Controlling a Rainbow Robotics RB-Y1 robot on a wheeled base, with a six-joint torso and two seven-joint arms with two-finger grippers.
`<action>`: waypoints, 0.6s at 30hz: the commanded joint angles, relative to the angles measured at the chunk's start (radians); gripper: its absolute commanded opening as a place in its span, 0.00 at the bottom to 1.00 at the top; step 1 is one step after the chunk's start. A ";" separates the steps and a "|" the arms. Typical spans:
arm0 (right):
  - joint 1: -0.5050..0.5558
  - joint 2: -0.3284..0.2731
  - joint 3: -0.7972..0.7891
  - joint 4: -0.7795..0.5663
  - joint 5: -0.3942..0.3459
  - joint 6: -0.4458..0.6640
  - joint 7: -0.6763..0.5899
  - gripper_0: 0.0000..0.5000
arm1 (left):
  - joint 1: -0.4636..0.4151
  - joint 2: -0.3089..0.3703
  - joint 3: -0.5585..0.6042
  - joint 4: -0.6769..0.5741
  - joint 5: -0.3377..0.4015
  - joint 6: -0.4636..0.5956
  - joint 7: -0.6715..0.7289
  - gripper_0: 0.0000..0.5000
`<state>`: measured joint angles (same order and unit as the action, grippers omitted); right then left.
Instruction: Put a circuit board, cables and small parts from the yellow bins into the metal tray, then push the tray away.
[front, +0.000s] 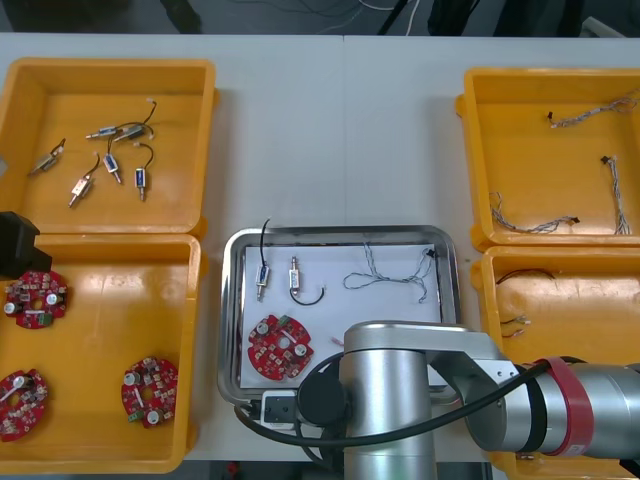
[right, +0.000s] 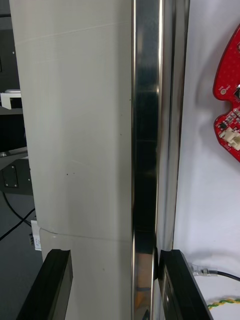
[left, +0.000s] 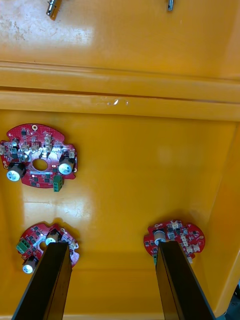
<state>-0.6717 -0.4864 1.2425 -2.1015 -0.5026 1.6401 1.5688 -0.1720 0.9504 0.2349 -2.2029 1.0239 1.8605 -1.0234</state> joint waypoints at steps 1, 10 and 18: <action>-0.025 0.015 0.026 -0.011 0.018 -0.011 -0.041 1.00 | 0.015 0.045 0.034 -0.029 -0.010 -0.009 -0.092 1.00; -0.025 0.012 0.038 -0.011 0.045 -0.039 -0.044 1.00 | 0.015 0.045 0.034 -0.029 -0.010 -0.009 -0.092 1.00; -0.025 0.009 0.044 0.000 0.056 -0.045 -0.047 1.00 | 0.015 0.045 0.034 -0.029 -0.010 -0.009 -0.092 1.00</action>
<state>-0.6737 -0.4864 1.2660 -2.0942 -0.4531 1.6061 1.5516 -0.1720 0.9504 0.2349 -2.2029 1.0239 1.8605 -1.0234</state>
